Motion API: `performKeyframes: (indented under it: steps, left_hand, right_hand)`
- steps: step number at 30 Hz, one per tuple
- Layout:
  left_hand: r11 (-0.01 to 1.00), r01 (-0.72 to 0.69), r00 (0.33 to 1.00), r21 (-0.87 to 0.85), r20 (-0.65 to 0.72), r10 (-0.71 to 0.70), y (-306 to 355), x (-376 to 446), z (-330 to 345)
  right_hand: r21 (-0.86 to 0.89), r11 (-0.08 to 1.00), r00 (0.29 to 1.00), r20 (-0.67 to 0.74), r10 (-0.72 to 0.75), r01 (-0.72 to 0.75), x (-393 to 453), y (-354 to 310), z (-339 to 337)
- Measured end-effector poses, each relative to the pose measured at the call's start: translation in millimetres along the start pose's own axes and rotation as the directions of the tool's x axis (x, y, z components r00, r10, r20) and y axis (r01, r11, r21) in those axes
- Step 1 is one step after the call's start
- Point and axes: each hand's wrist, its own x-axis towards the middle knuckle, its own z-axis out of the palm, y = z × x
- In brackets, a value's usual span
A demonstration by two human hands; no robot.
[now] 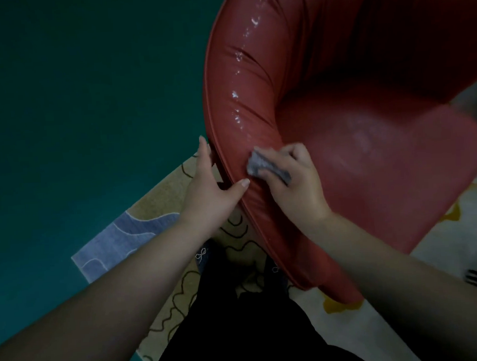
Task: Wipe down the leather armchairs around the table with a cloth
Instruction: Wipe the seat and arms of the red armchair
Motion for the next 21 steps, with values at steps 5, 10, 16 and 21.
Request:
performKeyframes:
  steps: [5,10,16,21]
  left_hand:
    - [0.997,-0.036,0.997,0.069,0.076,0.030,7,20,-14]
    - [0.997,-0.057,0.994,0.049,0.094,0.053,5,21,-17]
    - [0.994,-0.083,0.992,0.070,0.098,0.076,20,51,-36]
    - [0.991,-0.086,0.983,0.106,0.169,0.067,22,63,-41]
  right_hand:
    - [-0.063,0.998,0.996,-0.083,-0.021,0.016,33,-3,15]
    - [-0.019,0.998,0.987,-0.150,0.061,-0.064,91,-10,28]
    - [0.021,0.992,0.988,-0.086,0.124,-0.123,29,-10,14]
    - [-0.051,0.992,0.974,-0.203,0.104,-0.116,94,-21,33]
